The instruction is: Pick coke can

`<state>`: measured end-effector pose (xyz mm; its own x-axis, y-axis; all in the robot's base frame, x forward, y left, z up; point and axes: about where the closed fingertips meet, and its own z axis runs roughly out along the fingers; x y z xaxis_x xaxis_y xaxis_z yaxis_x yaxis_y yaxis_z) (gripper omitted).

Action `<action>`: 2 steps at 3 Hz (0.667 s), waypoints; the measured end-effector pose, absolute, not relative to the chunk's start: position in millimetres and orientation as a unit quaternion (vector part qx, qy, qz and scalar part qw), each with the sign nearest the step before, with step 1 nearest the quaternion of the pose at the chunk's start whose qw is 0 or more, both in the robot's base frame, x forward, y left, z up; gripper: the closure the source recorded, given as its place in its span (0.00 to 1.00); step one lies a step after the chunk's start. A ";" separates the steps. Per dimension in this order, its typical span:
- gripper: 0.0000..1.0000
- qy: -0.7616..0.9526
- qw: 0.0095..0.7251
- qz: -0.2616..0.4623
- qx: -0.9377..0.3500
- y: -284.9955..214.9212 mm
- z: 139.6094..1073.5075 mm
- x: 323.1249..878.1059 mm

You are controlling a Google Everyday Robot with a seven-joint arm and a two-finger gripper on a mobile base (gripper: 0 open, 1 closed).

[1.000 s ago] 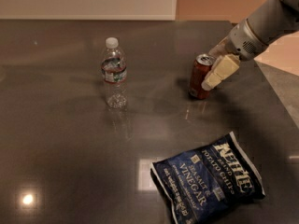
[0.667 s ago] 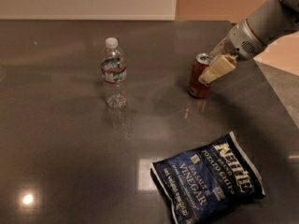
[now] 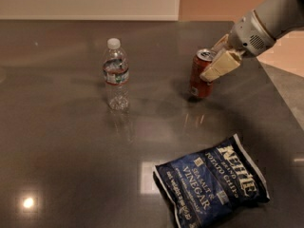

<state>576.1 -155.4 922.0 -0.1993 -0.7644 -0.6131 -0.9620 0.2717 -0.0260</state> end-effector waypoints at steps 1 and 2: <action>1.00 0.729 0.266 0.190 -0.601 -138.3 953.3 555.8; 1.00 0.713 0.258 0.188 -0.624 -124.6 977.6 542.9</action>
Offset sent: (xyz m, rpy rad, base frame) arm -0.0546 0.0423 0.0867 -0.0489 -0.0185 0.1995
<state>542.9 -124.6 977.6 -0.0880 -0.7927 -0.6032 -0.9872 0.1501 -0.0533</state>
